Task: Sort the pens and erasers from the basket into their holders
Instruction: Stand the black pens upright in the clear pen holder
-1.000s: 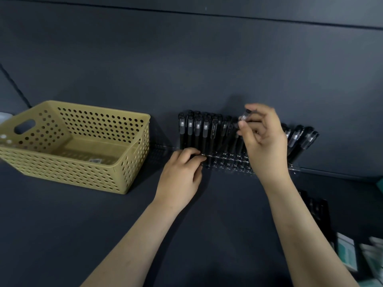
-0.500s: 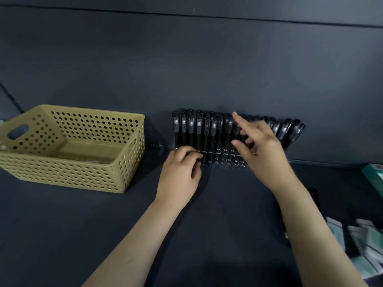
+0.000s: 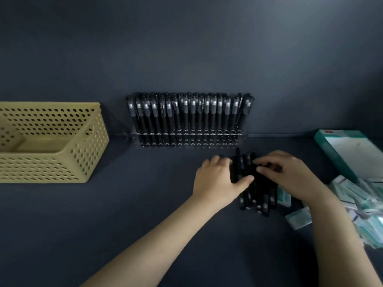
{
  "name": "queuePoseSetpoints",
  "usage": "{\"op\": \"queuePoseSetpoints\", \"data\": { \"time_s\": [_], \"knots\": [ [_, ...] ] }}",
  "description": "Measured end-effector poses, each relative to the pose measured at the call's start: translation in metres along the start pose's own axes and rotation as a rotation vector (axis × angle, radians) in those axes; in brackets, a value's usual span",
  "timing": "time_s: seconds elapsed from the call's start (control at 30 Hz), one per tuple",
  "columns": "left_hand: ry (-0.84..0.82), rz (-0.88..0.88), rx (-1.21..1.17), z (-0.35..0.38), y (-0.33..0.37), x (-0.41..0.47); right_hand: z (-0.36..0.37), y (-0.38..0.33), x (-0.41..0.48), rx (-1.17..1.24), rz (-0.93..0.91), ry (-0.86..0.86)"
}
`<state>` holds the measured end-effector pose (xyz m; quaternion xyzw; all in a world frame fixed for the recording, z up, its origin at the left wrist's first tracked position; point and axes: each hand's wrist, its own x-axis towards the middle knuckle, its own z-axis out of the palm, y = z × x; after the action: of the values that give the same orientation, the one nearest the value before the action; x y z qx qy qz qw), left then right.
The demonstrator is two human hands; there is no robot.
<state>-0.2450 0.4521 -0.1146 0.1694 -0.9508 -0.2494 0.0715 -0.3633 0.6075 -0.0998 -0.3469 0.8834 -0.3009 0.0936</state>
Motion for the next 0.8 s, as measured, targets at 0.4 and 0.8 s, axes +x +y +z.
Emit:
{"op": "queuePoseSetpoints", "data": {
  "time_s": [0.4, 0.8],
  "knots": [
    [-0.137, -0.241, -0.014, -0.011, 0.004, 0.009, 0.013, -0.005, 0.006, 0.149, 0.037, 0.099],
    [-0.114, -0.266, 0.079, -0.013, 0.001, 0.003, 0.017, -0.011, 0.004, 0.180, 0.046, 0.103]
  ]
}}
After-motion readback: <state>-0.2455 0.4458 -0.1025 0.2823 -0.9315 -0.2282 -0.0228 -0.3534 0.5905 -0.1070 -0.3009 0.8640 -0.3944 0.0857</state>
